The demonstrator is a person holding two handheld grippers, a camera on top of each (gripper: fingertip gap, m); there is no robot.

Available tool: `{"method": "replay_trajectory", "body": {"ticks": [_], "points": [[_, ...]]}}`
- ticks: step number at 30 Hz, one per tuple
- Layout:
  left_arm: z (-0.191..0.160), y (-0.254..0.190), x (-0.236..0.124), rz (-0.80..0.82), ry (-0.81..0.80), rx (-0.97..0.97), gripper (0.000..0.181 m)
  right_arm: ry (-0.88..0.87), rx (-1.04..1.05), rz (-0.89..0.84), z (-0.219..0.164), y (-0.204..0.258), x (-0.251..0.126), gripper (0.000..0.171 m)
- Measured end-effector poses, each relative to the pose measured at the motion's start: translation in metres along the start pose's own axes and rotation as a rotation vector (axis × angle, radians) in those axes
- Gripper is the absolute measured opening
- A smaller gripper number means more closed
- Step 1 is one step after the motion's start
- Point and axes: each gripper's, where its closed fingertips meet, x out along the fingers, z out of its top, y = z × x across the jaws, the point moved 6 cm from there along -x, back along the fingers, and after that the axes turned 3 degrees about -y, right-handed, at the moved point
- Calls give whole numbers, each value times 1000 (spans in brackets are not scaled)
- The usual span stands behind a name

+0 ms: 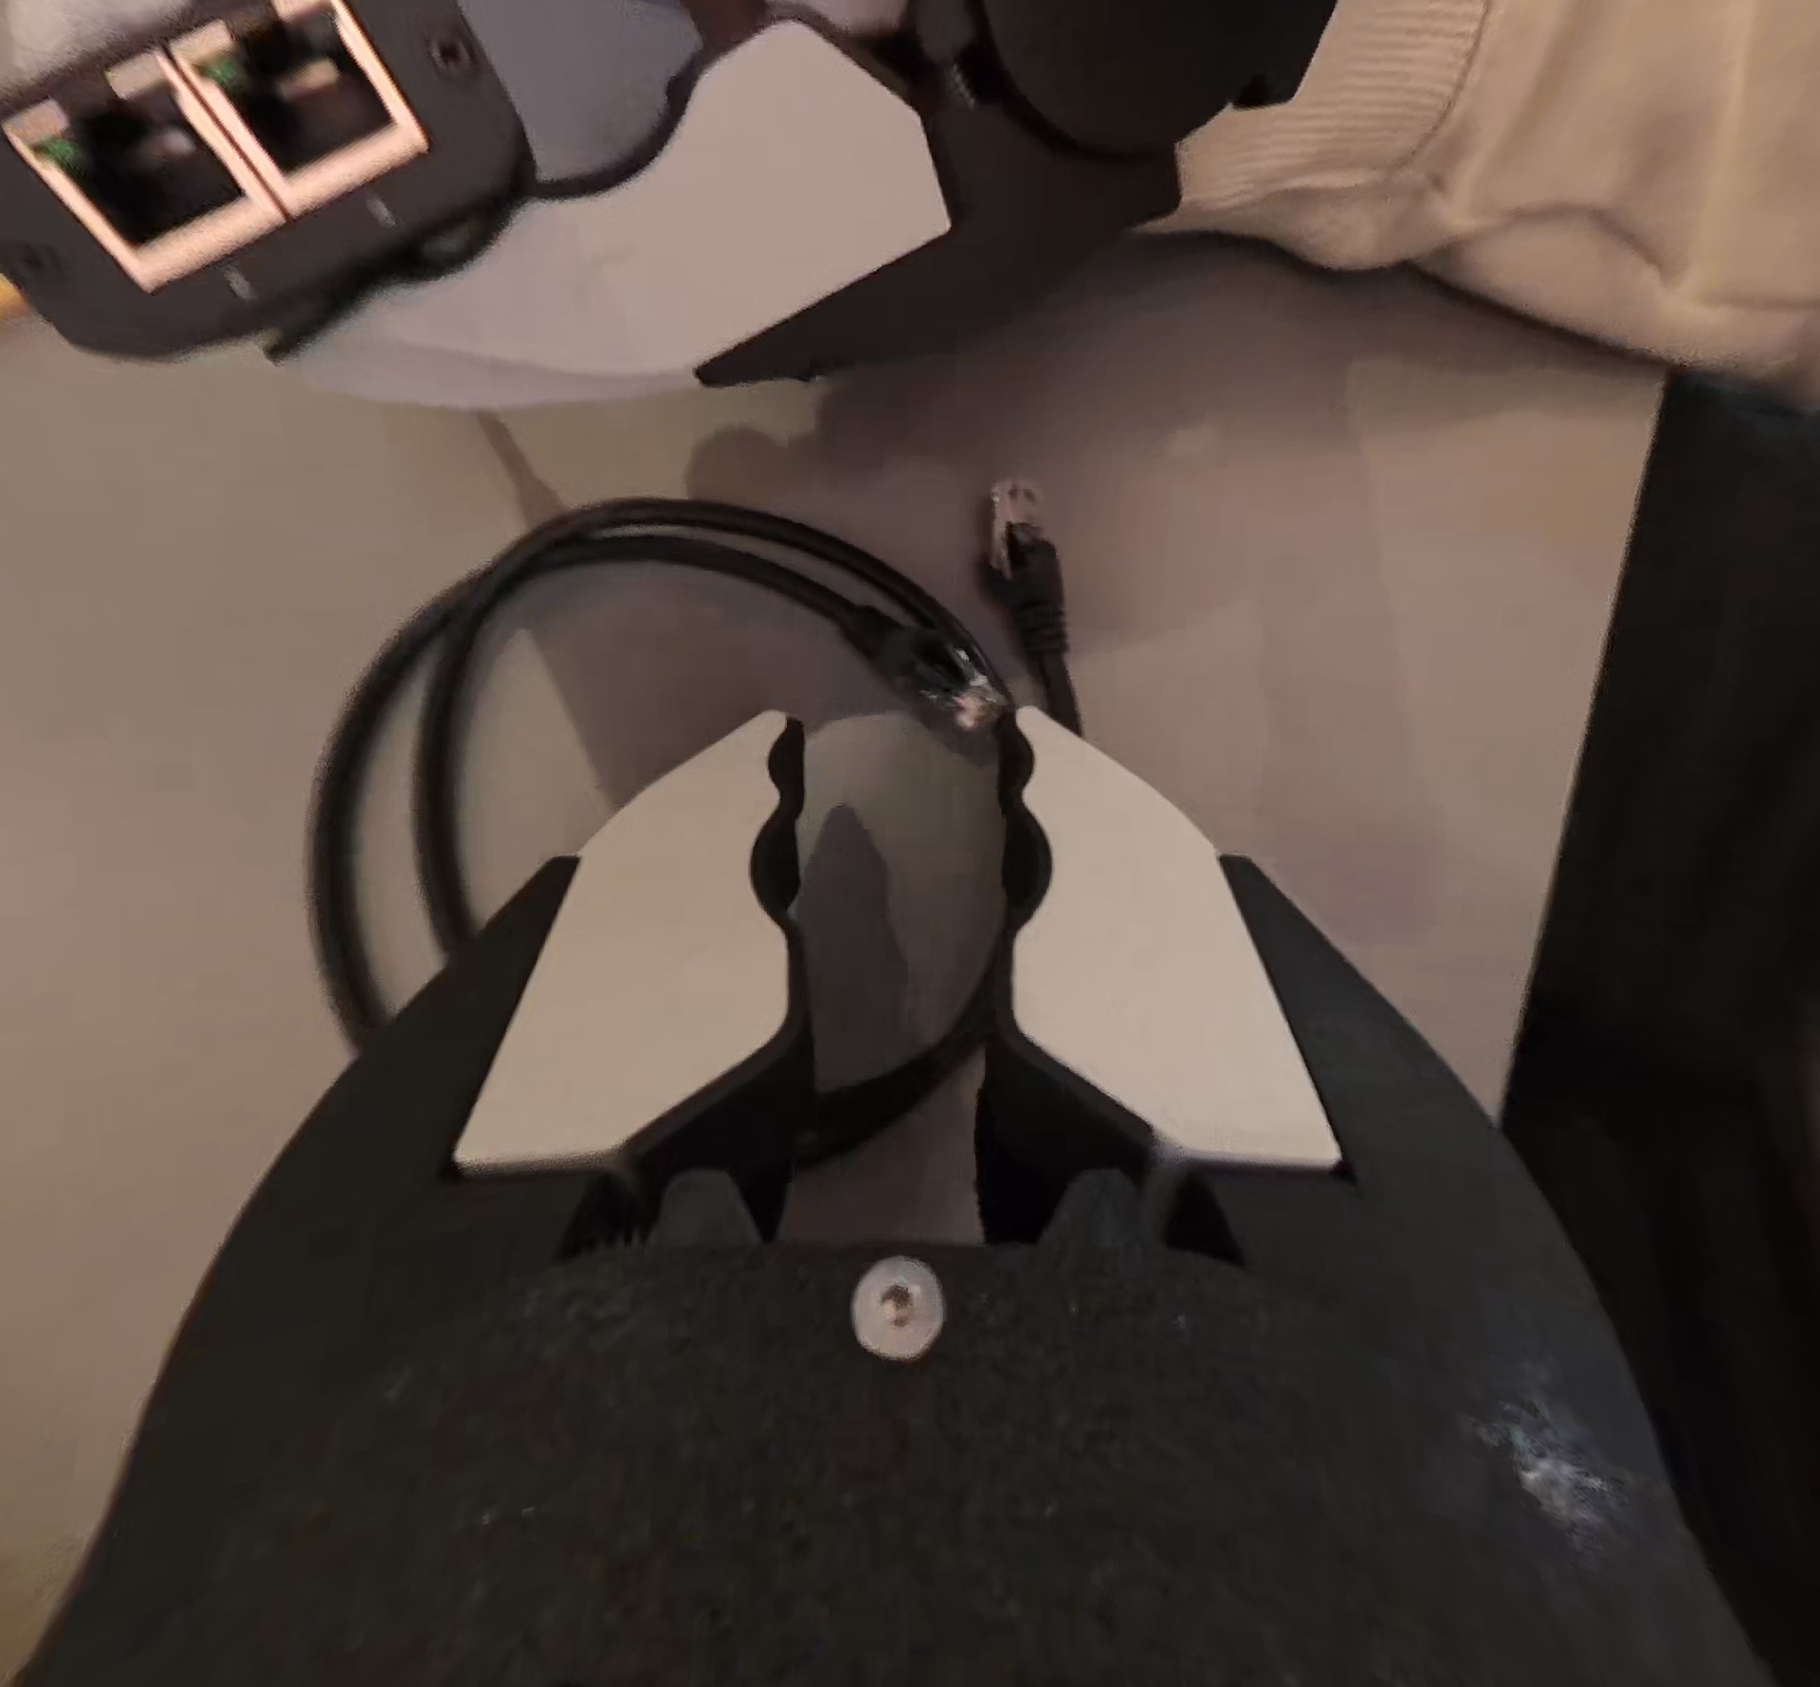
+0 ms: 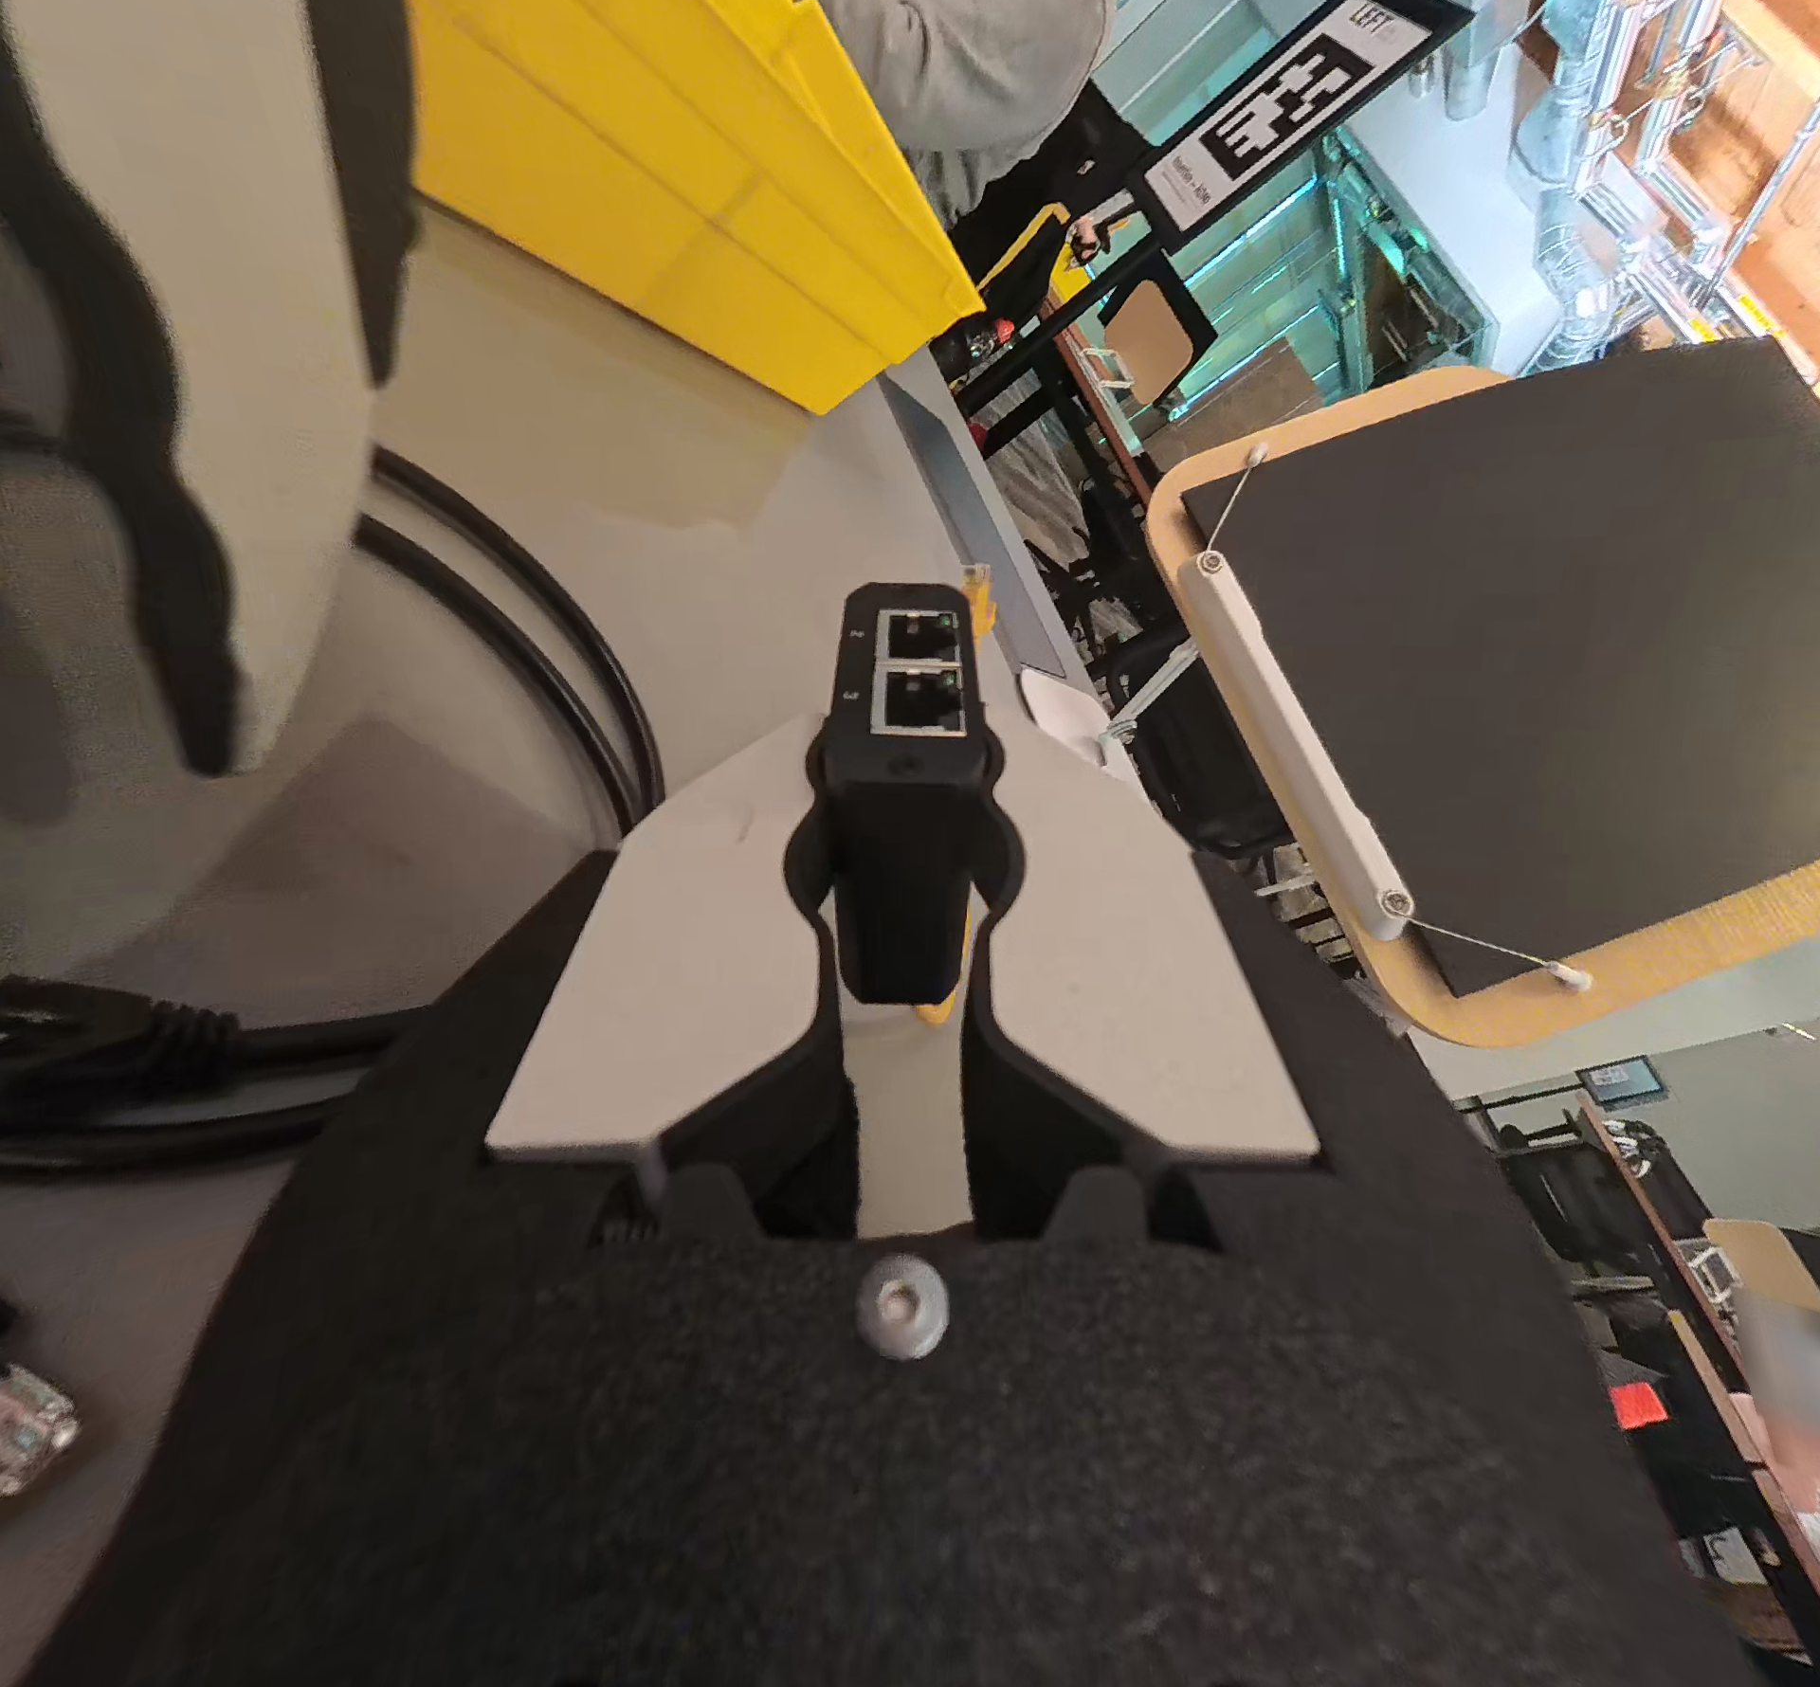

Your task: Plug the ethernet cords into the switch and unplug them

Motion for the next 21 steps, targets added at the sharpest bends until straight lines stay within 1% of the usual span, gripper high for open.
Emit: {"method": "replay_trajectory", "body": {"ticks": [2, 4, 6, 8, 10, 13, 15, 16, 18, 20, 21], "points": [[10, 7, -3, -21, 58, 86, 37, -2, 17, -5, -2, -4, -2, 24], [26, 16, -7, -59, 63, 132, 35, 5, 43, -22, -5, -9, -3, 24], [40, 23, -9, -150, 83, 144, 33, 30, 82, -43, -9, -15, -3, 24], [49, 27, -10, -263, 140, 183, 33, 57, 116, -62, -14, -18, -2, 24], [51, 27, -5, -349, 218, 279, 33, 62, 147, -67, -17, -20, -1, 24], [44, 23, 11, -445, 348, 452, 30, 55, 167, -66, -17, -21, -2, 24], [39, 22, 21, -499, 436, 516, 36, 48, 174, -57, -17, -20, -2, 24], [38, 24, 25, -517, 454, 550, 36, 47, 179, -53, -17, -19, -1, 24], [42, 27, 32, -554, 436, 600, 36, 48, 177, -50, -17, -17, -1, 24], [49, 26, 36, -628, 409, 617, 24, 61, 171, -60, -20, -19, -1, 24], [49, 27, 39, -639, 408, 640, 24, 66, 179, -66, -22, -22, -2, 24]]}}
